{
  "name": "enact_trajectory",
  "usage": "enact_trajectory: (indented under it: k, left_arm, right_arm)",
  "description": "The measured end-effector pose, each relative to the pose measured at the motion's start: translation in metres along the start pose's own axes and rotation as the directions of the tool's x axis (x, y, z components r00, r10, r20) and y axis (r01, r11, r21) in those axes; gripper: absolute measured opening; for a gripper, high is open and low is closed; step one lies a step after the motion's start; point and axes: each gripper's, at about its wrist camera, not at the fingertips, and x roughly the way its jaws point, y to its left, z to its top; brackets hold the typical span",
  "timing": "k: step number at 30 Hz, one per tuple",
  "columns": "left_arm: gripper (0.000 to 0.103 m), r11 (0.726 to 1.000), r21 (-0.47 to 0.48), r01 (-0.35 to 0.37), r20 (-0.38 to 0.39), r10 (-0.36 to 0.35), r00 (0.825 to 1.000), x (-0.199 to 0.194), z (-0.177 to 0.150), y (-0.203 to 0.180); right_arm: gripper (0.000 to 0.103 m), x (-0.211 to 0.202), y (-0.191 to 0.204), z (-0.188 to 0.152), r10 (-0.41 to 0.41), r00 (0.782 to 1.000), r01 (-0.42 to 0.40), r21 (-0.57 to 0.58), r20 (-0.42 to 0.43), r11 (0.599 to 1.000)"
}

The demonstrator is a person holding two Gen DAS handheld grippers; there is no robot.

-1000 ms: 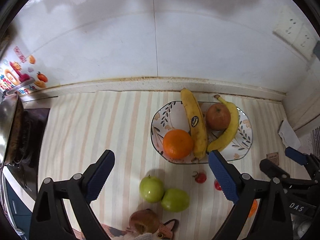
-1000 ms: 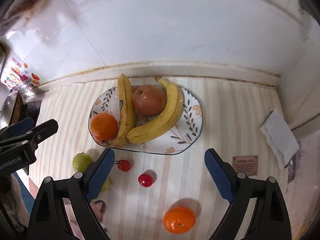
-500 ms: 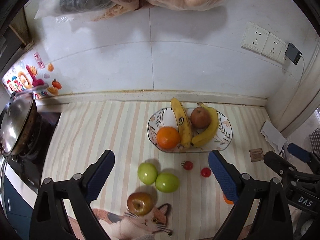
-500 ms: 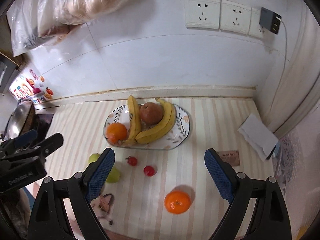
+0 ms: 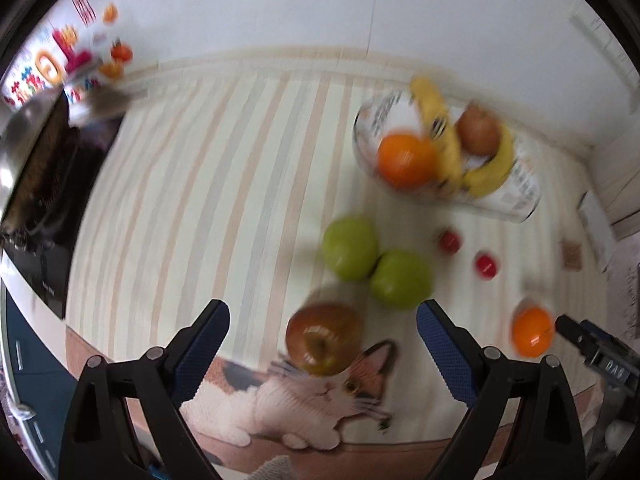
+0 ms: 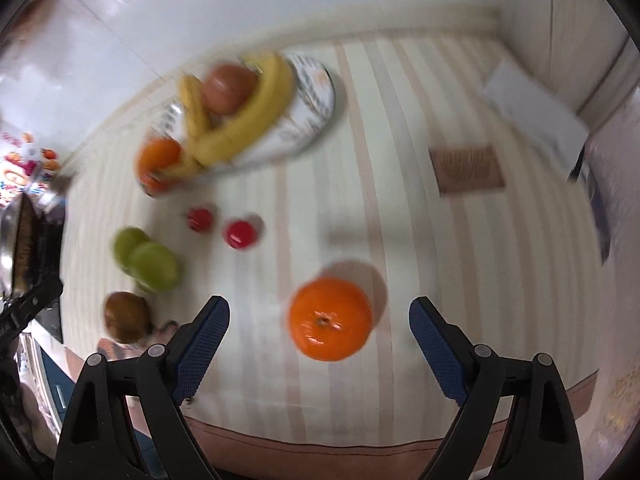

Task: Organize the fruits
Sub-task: 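Grasp the second red apple with the left gripper while the right grasps an orange, then carry the red apple and orange toward the plate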

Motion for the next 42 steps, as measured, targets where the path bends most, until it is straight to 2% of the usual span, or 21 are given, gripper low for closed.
enact_trajectory:
  k: [5, 10, 11, 13, 14, 15, 17, 19, 21, 28, 31, 37, 41, 42]
  left_arm:
    - [0.096, 1.000, 0.025, -0.006, -0.116, 0.009, 0.993, 0.043, -0.009, -0.002]
    - [0.096, 0.997, 0.078, 0.000, -0.237, 0.019, 0.971, 0.089, -0.016, -0.011]
    - [0.094, 0.996, 0.087, 0.001, -0.250, 0.021, 0.968, 0.095, -0.017, -0.013]
    - [0.079, 0.995, 0.100, 0.001, -0.268, 0.026, 0.963, 0.108, -0.021, -0.017]
    - [0.067, 0.995, 0.096, -0.002, -0.272, 0.028, 0.962, 0.112, -0.023, -0.017]
    - [0.065, 0.997, 0.078, 0.003, -0.254, 0.017, 0.967, 0.111, -0.022, -0.016]
    - [0.062, 0.998, 0.064, 0.002, -0.236, 0.013, 0.972, 0.110, -0.023, -0.015]
    - [0.062, 0.998, 0.060, 0.003, -0.229, 0.011, 0.973, 0.109, -0.025, -0.015]
    - [0.062, 0.998, 0.061, 0.006, -0.231, 0.008, 0.973, 0.108, -0.027, -0.014]
    - [0.062, 0.993, 0.114, 0.029, -0.254, 0.001, 0.967, 0.102, -0.061, -0.022]
    - [0.063, 0.994, 0.101, 0.032, -0.257, -0.005, 0.966, 0.104, -0.061, -0.024]
    - [0.062, 0.996, 0.083, 0.029, -0.248, -0.007, 0.969, 0.106, -0.055, -0.026]
    - [0.062, 0.995, 0.099, 0.028, -0.236, -0.004, 0.972, 0.104, -0.054, -0.029]
    - [0.062, 0.994, 0.101, 0.031, -0.235, -0.007, 0.972, 0.104, -0.054, -0.029]
  right_arm:
    - [0.093, 0.034, -0.006, -0.005, 0.014, 0.997, -0.012, 0.028, -0.074, 1.000]
    - [0.093, 0.056, -0.007, -0.010, 0.021, 0.992, -0.016, 0.041, -0.122, 0.999]
    - [0.093, 0.060, -0.007, -0.011, 0.031, 0.991, -0.024, 0.049, -0.128, 0.998]
    - [0.092, 0.064, -0.007, -0.012, 0.027, 0.992, -0.021, 0.051, -0.124, 0.998]
    - [0.091, 0.064, -0.005, -0.011, 0.020, 0.994, -0.016, 0.044, -0.112, 0.999]
    - [0.090, 0.065, -0.003, -0.011, 0.011, 0.994, -0.007, 0.038, -0.106, 0.999]
    - [0.087, 0.065, 0.000, -0.010, 0.002, 0.995, 0.001, 0.029, -0.097, 1.000]
    - [0.079, 0.065, 0.005, -0.010, -0.032, 0.996, 0.032, 0.000, -0.084, 0.999]
    - [0.067, 0.063, 0.008, -0.010, -0.029, 0.997, 0.028, -0.021, -0.075, 0.999]
    - [0.067, 0.067, 0.036, -0.037, 0.019, 0.990, -0.039, -0.141, -0.137, 0.989]
    - [0.067, 0.070, 0.053, -0.050, -0.018, 0.991, -0.011, -0.214, -0.132, 0.977]
    - [0.068, 0.070, 0.056, -0.053, -0.017, 0.992, -0.009, -0.207, -0.126, 0.978]
    - [0.066, 0.068, 0.051, -0.047, -0.009, 0.991, -0.018, -0.204, -0.132, 0.979]
    - [0.066, 0.069, 0.052, -0.036, -0.006, 0.991, -0.022, -0.202, -0.134, 0.979]
